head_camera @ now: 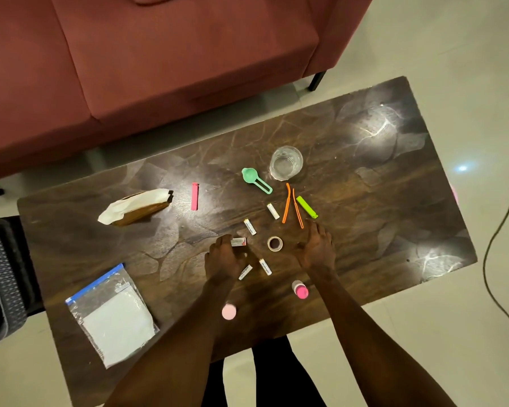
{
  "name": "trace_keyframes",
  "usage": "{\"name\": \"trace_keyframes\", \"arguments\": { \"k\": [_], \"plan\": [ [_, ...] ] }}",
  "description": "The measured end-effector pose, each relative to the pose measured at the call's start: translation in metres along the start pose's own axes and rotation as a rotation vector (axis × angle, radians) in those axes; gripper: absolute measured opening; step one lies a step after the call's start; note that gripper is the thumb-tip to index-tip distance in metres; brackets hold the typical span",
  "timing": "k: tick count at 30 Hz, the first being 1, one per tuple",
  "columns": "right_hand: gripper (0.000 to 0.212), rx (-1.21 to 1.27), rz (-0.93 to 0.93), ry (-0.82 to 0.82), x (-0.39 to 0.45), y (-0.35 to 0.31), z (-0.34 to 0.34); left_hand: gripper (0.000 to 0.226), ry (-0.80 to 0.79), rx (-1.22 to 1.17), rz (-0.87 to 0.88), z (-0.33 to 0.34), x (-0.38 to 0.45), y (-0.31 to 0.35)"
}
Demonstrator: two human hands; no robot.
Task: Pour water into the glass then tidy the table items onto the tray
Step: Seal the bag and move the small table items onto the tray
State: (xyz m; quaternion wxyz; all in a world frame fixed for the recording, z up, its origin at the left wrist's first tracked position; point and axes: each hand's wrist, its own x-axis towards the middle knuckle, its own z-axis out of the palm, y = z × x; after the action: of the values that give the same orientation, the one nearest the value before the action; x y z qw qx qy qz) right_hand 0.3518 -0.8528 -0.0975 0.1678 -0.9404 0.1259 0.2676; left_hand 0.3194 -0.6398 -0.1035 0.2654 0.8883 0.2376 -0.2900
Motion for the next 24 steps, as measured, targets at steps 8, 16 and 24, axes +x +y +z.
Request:
{"name": "trace_keyframes", "arguments": {
  "k": [8, 16, 24],
  "plan": [
    [0.076, 0.017, 0.040, -0.021, 0.000, 0.006, -0.002, 0.055, -0.035, 0.044, 0.039, 0.005, 0.005, 0.010],
    [0.066, 0.017, 0.049, 0.002, 0.018, -0.012, 0.002, 0.054, -0.020, 0.056, 0.048, 0.005, 0.012, 0.003],
    [0.081, -0.042, -0.037, -0.040, 0.027, -0.044, 0.014, 0.043, 0.008, 0.031, -0.059, -0.010, 0.022, -0.014]
  ]
}}
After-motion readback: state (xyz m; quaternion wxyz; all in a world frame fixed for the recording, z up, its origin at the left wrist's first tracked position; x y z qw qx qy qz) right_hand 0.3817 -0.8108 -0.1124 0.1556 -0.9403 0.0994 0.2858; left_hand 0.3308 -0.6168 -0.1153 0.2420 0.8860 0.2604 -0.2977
